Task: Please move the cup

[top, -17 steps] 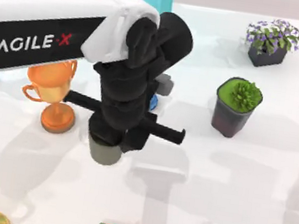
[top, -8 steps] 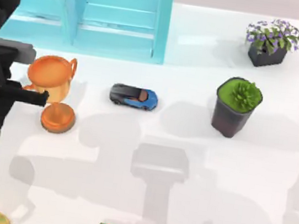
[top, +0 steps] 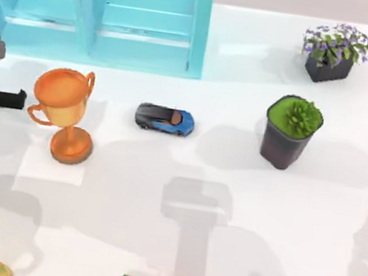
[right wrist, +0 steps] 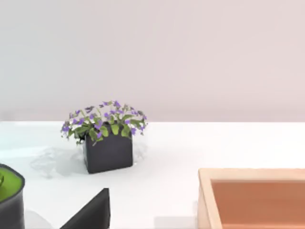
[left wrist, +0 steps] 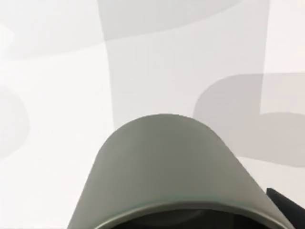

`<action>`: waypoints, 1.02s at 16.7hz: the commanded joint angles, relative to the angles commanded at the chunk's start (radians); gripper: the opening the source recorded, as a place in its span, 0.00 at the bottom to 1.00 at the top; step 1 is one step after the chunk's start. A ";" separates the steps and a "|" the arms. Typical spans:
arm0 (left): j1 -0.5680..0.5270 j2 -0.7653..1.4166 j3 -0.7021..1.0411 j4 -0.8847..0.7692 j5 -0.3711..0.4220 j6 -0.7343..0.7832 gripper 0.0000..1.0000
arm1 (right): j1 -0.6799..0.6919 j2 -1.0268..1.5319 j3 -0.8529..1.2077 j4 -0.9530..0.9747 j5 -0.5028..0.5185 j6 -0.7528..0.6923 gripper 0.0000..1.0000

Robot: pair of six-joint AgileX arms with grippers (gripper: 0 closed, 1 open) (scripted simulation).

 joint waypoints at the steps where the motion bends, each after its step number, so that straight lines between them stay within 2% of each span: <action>1: -0.004 -0.001 0.000 -0.002 -0.003 0.001 0.00 | 0.000 0.000 0.000 0.000 0.000 0.000 1.00; 8: 0.010 0.032 -0.118 0.094 -0.007 0.069 0.00 | 0.000 0.000 0.000 0.000 0.000 0.000 1.00; 13: 0.020 0.086 -0.169 0.232 -0.007 0.036 0.00 | 0.000 0.000 0.000 0.000 0.000 0.000 1.00; 17: 0.024 0.087 -0.169 0.256 0.001 0.025 0.00 | 0.000 0.000 0.000 0.000 0.000 0.000 1.00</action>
